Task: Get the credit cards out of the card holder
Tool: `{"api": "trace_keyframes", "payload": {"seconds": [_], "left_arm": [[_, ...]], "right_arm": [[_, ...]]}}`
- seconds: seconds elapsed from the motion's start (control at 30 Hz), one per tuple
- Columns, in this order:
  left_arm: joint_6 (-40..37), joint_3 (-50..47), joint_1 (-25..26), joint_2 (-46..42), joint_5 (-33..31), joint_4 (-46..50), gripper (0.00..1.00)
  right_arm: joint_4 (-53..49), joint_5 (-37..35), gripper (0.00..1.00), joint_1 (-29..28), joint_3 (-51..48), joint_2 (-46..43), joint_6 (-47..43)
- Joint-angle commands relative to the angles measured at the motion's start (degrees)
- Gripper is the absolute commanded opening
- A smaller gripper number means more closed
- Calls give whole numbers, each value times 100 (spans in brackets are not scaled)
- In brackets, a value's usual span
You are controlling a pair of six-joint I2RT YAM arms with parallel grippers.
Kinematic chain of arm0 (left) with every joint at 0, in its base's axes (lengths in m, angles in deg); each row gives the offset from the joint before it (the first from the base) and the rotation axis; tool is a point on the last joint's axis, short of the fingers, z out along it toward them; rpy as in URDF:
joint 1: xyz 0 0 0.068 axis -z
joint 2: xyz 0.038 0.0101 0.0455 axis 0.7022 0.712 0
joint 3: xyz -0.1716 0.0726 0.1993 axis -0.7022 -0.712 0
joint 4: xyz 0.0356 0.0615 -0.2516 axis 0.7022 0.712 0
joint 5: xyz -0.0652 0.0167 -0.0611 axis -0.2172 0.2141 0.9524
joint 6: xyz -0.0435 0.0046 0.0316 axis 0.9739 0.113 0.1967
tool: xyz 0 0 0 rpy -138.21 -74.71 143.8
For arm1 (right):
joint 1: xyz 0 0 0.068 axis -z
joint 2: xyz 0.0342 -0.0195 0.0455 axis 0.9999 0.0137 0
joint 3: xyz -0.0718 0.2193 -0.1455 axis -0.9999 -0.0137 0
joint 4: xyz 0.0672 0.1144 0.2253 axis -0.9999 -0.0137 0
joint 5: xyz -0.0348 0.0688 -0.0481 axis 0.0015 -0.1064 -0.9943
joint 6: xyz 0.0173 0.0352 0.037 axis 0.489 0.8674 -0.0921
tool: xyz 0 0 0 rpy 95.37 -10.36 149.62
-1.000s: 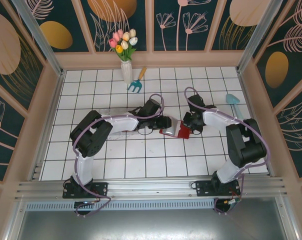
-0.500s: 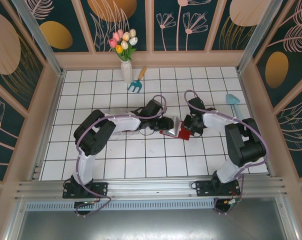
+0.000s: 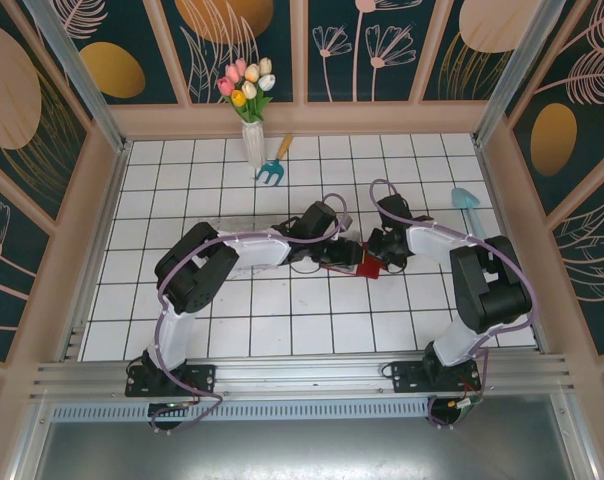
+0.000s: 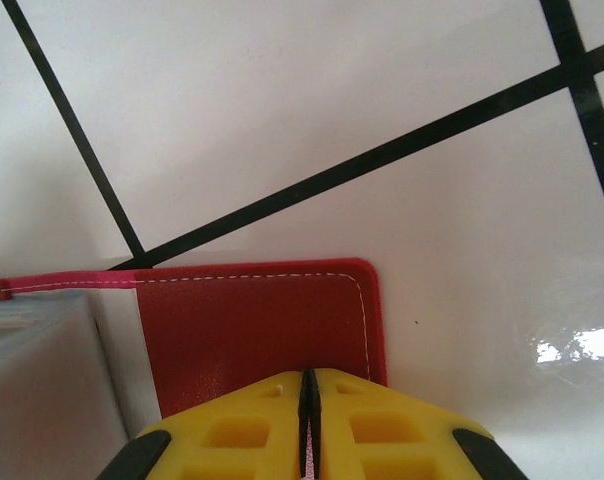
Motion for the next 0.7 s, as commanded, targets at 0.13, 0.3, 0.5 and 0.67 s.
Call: {"api": "trace_keyframes", "payload": {"seconds": [0.13,0.3,0.5,0.67], "left_arm": [[-54,218,64,-14,489,-450,49],[-232,601,166,260,504,-45,49],[-377,968,281,541,553,288,49],[-382,995,294,609,521,334,49]], "right_arm": [[131,163,13,149,-216,-61,-11],[-52,-22,14,360,-185,-585,51],[-190,80,16,794,-160,-1242,-24],[-251,175,17,934,-98,-1314,-76]]}}
